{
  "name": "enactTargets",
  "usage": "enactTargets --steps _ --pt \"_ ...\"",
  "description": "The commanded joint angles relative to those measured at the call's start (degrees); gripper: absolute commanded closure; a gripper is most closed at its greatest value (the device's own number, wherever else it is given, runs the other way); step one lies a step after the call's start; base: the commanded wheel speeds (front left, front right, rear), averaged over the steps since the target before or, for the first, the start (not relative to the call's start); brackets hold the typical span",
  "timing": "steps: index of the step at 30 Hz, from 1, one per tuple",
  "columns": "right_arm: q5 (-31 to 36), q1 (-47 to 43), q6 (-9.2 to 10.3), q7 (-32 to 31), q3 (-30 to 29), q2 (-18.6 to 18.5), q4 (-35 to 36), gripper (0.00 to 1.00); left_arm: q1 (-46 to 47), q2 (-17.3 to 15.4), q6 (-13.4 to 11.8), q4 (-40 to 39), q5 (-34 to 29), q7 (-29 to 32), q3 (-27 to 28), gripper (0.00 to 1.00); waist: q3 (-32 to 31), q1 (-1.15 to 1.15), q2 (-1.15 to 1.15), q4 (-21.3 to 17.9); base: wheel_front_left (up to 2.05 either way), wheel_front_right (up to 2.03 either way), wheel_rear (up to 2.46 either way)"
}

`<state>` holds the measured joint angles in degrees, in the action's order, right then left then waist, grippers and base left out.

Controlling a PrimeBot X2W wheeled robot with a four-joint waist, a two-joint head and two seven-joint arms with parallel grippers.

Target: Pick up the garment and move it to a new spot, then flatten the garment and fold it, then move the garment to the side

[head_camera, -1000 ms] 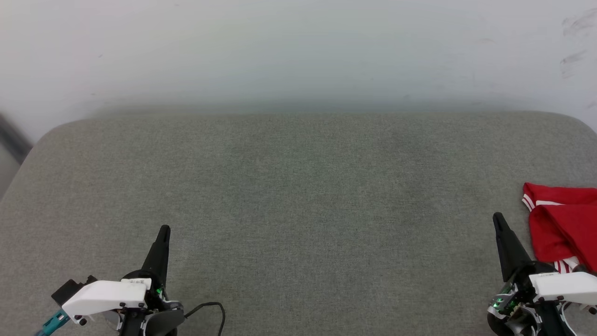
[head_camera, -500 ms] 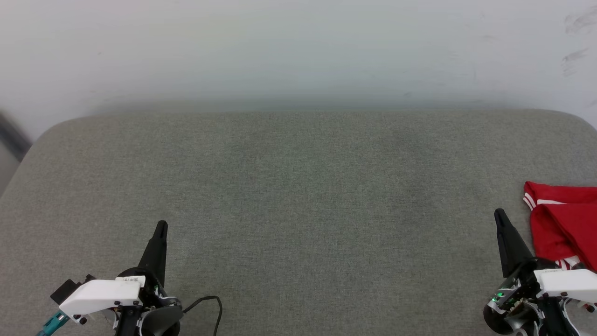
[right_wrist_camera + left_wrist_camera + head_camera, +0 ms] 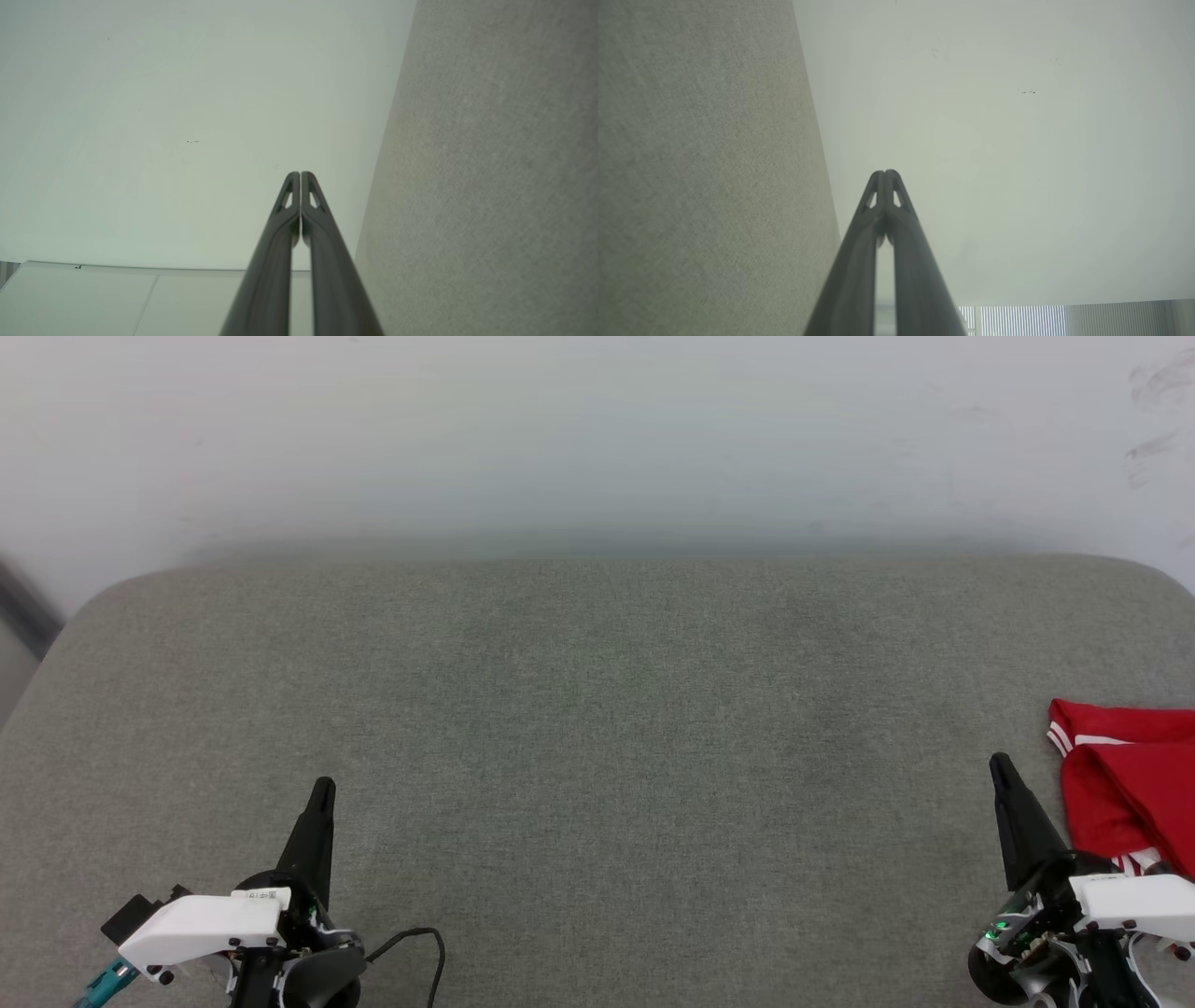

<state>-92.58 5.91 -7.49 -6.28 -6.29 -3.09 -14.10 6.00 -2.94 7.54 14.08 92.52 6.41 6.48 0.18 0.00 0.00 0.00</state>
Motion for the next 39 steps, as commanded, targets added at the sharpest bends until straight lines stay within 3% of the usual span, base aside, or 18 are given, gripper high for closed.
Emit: enactTargets --steps 1,39 --pt "0.0 0.7 0.00 -0.1 -0.1 0.0 -0.1 1.00 0.5 0.1 0.1 0.0 0.0 0.2 0.2 1.00 0.0 0.00 0.00 0.0 0.00 0.00 0.00" --pt "0.2 0.7 0.00 -0.2 -0.2 0.2 -0.1 1.00 0.5 0.2 0.1 0.0 -0.1 0.3 0.3 1.00 0.0 0.00 0.00 0.0 0.00 0.00 0.00"
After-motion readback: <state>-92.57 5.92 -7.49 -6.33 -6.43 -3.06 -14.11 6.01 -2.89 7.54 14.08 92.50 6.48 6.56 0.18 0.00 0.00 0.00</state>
